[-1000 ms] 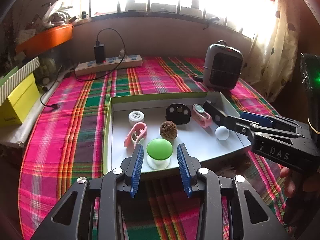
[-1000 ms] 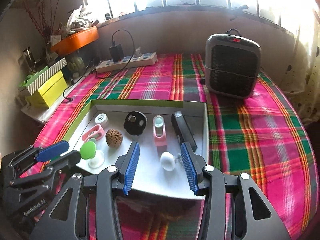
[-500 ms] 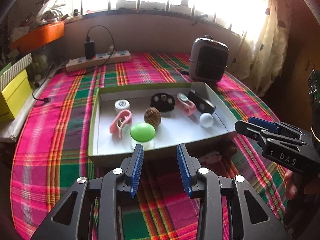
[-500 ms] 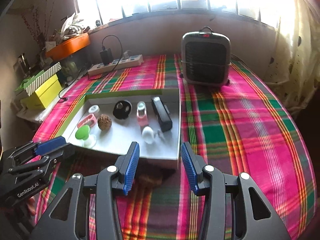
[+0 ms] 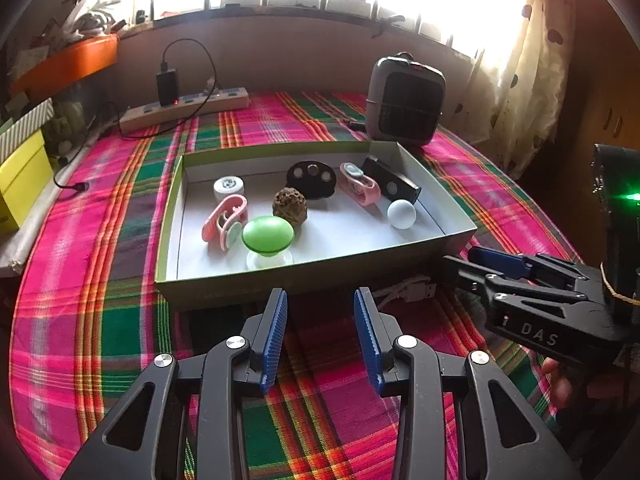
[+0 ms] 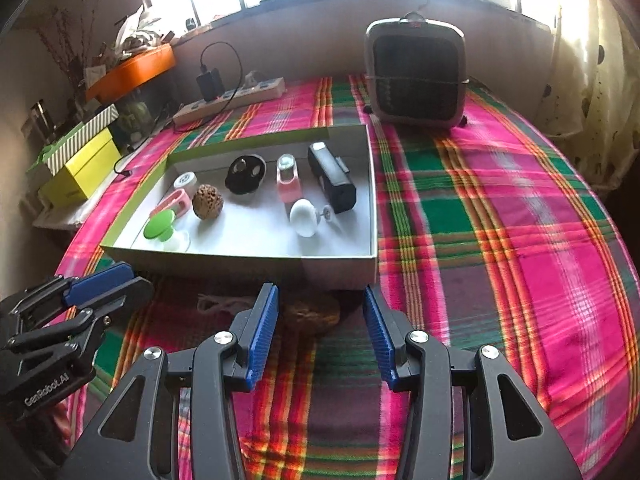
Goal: Organize objects
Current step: 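Move right gripper to the brown walnut beside the box and close on it, then close left gripper on the white USB cable while right gripper holds the walnut, then carry the walnut with right gripper while left gripper carries the white cable into the box, then open left gripper to release the cable while right gripper releases the walnut in the box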
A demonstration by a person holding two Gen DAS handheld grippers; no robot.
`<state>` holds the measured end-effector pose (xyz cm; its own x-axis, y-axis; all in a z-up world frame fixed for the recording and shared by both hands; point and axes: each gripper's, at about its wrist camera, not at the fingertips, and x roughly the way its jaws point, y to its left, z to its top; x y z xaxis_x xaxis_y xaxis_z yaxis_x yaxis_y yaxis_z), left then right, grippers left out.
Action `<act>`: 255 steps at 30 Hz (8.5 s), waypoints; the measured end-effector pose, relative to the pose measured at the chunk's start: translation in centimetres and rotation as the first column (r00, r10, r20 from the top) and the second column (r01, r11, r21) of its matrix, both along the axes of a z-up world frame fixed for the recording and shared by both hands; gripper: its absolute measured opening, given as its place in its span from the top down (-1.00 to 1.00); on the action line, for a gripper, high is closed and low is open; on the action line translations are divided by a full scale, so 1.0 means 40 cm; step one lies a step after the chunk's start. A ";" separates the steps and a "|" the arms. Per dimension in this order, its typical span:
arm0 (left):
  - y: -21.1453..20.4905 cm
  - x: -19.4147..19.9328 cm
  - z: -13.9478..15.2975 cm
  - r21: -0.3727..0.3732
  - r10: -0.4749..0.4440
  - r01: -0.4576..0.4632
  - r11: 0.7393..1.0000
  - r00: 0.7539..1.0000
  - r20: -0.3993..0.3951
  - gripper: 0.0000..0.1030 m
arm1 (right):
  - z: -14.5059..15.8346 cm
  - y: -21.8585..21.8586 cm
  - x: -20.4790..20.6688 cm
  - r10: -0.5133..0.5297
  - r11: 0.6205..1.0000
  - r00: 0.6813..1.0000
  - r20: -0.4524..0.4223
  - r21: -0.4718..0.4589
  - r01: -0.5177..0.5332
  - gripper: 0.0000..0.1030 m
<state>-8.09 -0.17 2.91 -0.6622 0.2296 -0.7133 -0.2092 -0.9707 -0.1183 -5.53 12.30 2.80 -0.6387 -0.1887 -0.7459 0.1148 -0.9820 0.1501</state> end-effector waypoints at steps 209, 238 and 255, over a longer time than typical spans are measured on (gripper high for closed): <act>0.043 -0.169 -0.008 -0.064 -0.056 0.056 0.996 0.998 0.016 0.72 | 0.041 -0.069 -0.150 0.230 0.973 0.973 -0.005 -0.030 -0.230 0.37; 0.058 -0.172 -0.014 -0.116 -0.097 0.098 0.988 0.995 0.019 0.71 | -0.004 -0.098 -0.185 0.281 0.954 0.958 0.061 0.093 -0.285 0.37; 0.065 -0.170 -0.017 -0.111 -0.108 0.111 0.988 0.994 0.025 0.71 | -0.004 -0.098 -0.186 0.281 0.953 0.958 0.065 0.099 -0.286 0.37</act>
<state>-14.89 2.43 2.24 -0.6234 0.2181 -0.7509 -0.3136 -0.9494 -0.0155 -12.99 8.38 2.64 -0.5322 -0.2750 -0.8007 0.3860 -0.9206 0.0595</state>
